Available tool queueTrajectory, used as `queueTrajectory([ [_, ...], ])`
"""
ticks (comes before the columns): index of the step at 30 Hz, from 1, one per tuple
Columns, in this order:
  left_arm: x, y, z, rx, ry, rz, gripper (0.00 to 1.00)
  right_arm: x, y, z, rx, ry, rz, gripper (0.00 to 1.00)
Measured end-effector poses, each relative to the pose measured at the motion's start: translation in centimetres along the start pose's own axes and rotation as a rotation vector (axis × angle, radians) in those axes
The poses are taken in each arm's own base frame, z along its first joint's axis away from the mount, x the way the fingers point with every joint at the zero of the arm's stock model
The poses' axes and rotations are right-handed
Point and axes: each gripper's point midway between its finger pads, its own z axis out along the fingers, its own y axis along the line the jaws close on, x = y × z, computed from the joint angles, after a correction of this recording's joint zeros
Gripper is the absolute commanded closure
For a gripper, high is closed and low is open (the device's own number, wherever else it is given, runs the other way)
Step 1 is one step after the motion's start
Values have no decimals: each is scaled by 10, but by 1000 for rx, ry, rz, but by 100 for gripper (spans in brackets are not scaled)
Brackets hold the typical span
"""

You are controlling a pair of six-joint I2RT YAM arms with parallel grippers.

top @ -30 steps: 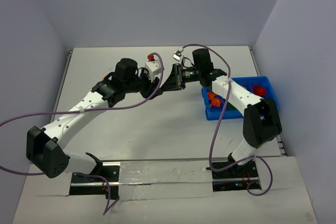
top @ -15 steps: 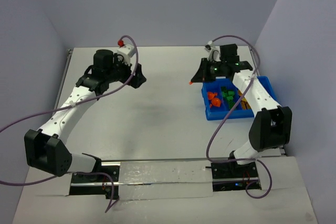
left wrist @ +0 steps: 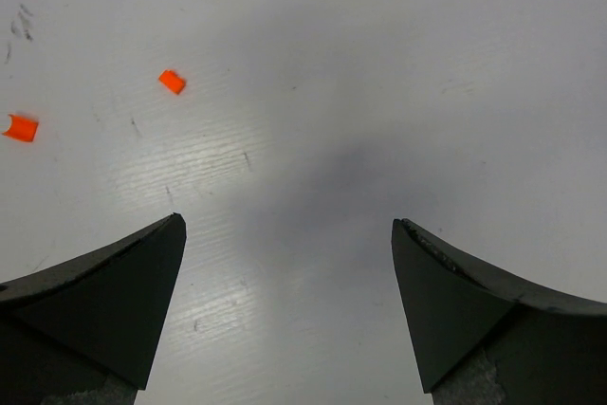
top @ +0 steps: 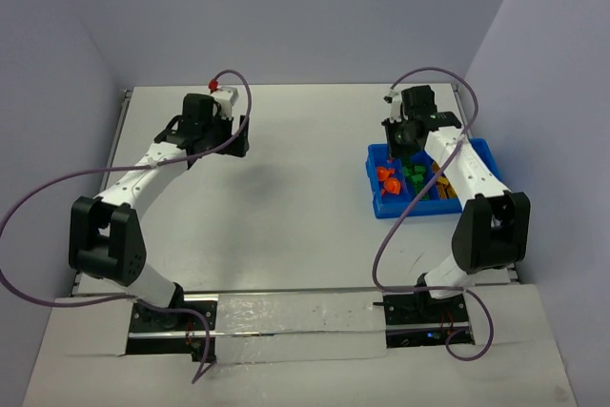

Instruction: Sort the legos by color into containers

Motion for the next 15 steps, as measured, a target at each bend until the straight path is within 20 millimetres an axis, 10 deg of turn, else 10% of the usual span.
queueTrajectory([
  [8,-1,21,23,-76,39,-27,1,18,-12,24,46,90,-29,57],
  [15,2,46,47,-130,86,-41,10,24,-13,32,48,123,-28,44],
])
